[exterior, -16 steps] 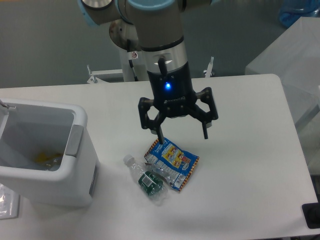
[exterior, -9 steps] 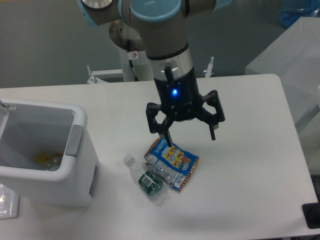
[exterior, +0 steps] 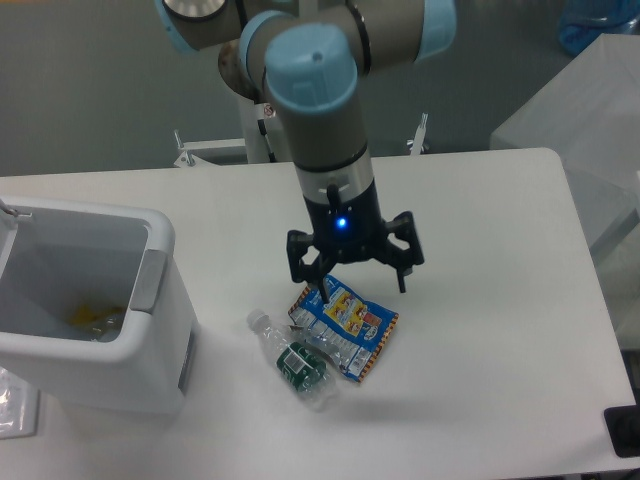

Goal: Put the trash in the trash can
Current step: 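Lower the open gripper down over the clear plastic bottle, then close the gripper on the clear bottle beside the snack bag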

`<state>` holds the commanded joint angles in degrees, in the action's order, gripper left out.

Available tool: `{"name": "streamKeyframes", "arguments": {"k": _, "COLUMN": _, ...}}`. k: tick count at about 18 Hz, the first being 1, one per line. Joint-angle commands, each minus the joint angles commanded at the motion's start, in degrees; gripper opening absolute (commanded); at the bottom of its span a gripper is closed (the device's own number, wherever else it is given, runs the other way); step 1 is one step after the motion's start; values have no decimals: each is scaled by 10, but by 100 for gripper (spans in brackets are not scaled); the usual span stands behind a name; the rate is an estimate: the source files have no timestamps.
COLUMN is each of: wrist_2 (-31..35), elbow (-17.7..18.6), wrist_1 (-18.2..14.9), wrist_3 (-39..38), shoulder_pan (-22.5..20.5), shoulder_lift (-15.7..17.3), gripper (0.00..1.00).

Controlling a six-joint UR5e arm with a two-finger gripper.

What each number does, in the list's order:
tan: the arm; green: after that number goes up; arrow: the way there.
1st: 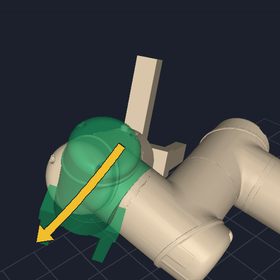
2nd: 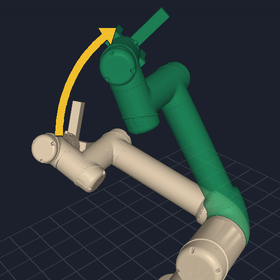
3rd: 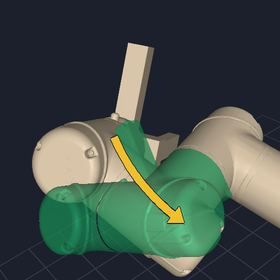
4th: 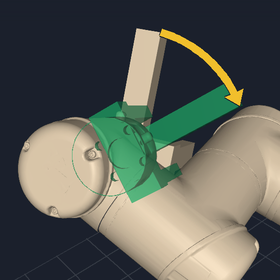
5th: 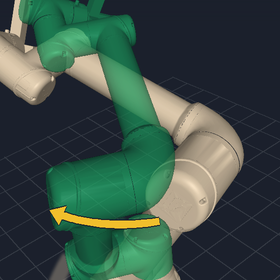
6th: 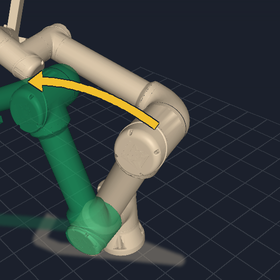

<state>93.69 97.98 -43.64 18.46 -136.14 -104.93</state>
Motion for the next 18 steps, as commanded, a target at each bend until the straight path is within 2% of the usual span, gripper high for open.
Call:
{"name": "streamKeyframes", "arguments": {"k": 1, "wrist_2": -2, "elbow": 2, "wrist_1": 18, "wrist_3": -17, "shoulder_pan": 1, "shoulder_lift": -8, "gripper": 100}}
{"name": "streamKeyframes", "arguments": {"k": 4, "wrist_2": -30, "elbow": -9, "wrist_1": 17, "wrist_3": -83, "shoulder_pan": -2, "shoulder_lift": -33, "gripper": 100}}
{"name": "streamKeyframes", "arguments": {"k": 7, "wrist_2": -60, "elbow": -40, "wrist_1": 16, "wrist_3": -141, "shoulder_pan": -3, "shoulder_lift": -86, "gripper": 100}}
{"name": "streamKeyframes", "arguments": {"k": 12, "wrist_2": -81, "elbow": -86, "wrist_1": 16, "wrist_3": -177, "shoulder_pan": -1, "shoulder_lift": -148, "gripper": 100}}
{"name": "streamKeyframes", "arguments": {"k": 18, "wrist_2": -73, "elbow": -89, "wrist_1": 16, "wrist_3": -185, "shoulder_pan": 7, "shoulder_lift": -185, "gripper": 100}}
